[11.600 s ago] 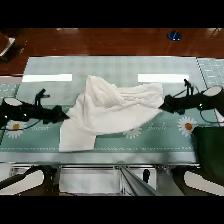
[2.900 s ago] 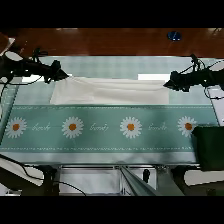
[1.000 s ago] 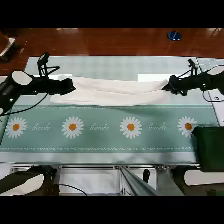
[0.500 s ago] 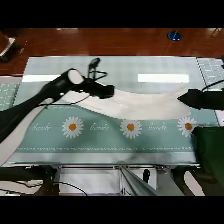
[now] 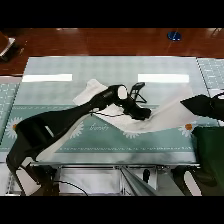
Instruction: Fold the shirts.
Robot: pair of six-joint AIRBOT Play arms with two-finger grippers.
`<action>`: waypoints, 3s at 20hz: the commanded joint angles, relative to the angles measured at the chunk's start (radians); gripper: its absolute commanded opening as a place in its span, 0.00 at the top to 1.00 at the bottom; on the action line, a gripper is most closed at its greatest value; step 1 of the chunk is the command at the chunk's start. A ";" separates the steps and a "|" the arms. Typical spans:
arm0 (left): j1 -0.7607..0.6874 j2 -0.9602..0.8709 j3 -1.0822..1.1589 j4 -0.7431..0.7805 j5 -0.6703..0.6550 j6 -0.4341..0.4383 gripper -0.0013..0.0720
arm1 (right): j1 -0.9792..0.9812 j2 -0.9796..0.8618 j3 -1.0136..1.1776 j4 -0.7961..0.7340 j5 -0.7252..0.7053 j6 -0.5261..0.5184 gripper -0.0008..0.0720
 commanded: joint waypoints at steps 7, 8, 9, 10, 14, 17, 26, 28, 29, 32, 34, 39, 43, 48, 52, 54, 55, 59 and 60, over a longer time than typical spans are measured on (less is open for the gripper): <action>0.308 0.196 0.027 0.192 -0.154 -0.035 0.96 | 0.001 -0.045 0.005 0.223 -0.026 -0.061 0.96; 0.375 0.259 0.022 0.245 -0.172 -0.042 0.96 | 0.005 -0.072 0.009 0.285 -0.036 -0.090 0.96; 0.443 0.338 0.002 0.284 -0.177 -0.043 0.96 | 0.035 -0.107 0.027 0.312 -0.061 -0.103 0.96; 0.502 0.422 -0.028 0.304 -0.176 -0.042 0.96 | 0.091 -0.147 0.054 0.311 -0.097 -0.105 0.96; 0.634 0.747 -0.207 0.355 -0.163 -0.001 0.96 | 0.401 -0.419 0.224 0.304 -0.287 -0.106 0.96; 0.649 0.961 -0.397 0.390 -0.136 -0.002 0.96 | 0.566 -0.672 0.373 0.304 -0.334 -0.114 0.96; 0.653 1.258 -0.830 0.397 -0.095 -0.058 0.96 | 0.692 -1.146 0.688 0.307 -0.335 -0.092 0.96; 0.653 1.254 -0.863 0.396 -0.064 -0.059 0.96 | 0.700 -1.176 0.709 0.311 -0.347 -0.082 0.96; 0.653 1.254 -0.878 0.388 -0.042 -0.059 0.96 | 0.705 -1.184 0.710 0.316 -0.354 -0.077 0.96; 0.653 1.244 -0.900 0.378 0.002 -0.063 0.96 | 0.727 -1.196 0.710 0.313 -0.399 -0.076 0.79; 0.653 1.234 -0.900 0.378 0.035 -0.069 0.96 | 0.742 -1.196 0.710 0.314 -0.446 -0.087 0.41; 0.672 1.234 -0.900 0.379 0.104 -0.069 0.96 | 0.640 -1.108 0.710 0.291 -0.190 -0.060 0.42; 0.746 1.234 -0.900 0.378 0.100 -0.069 0.96 | 0.482 -0.805 0.591 -0.050 -0.071 0.004 0.42; 0.764 1.234 -0.901 0.370 0.075 -0.069 0.96 | 0.348 -0.248 -0.059 -0.449 -0.283 0.418 0.42; 0.765 1.233 -0.901 0.362 0.078 -0.069 0.96 | 0.349 -0.105 -0.451 -0.181 -0.488 0.495 0.42; 0.764 1.230 -0.901 0.359 0.078 -0.069 0.96 | 0.349 -0.179 -0.496 0.011 -0.545 0.370 0.42; 0.764 1.227 -0.901 0.351 0.077 -0.069 0.96 | 0.349 -0.235 -0.494 0.107 -0.568 0.287 0.42; 0.764 1.214 -0.901 0.318 0.078 -0.069 0.96 | 0.350 -0.474 -0.492 0.531 -0.575 -0.060 0.42; 0.764 1.210 -0.901 0.318 0.078 -0.069 0.96 | 0.350 -0.526 -0.488 0.605 -0.574 -0.129 0.42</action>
